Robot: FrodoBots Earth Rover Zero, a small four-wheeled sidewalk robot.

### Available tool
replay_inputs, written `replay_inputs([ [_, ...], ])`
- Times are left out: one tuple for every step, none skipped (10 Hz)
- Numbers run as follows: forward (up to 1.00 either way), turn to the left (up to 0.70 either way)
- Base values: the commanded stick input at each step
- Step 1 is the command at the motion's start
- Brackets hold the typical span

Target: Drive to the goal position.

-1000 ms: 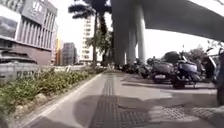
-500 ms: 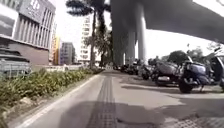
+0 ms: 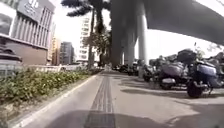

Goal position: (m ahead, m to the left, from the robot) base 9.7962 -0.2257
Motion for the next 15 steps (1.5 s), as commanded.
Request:
replay_inputs([
  [0.7,0.0],
  [0.7,0.0],
  [0.7,0.0],
  [0.7,0.0],
  [0.7,0.0],
  [0.7,0.0],
  [0.7,0.0],
  [0.7,0.0],
  [0.7,0.0],
  [0.7,0.0],
  [0.7,0.0],
  [0.7,0.0],
  [0.7,0.0],
  [0.7,0.0],
  [0.7,0.0],
])
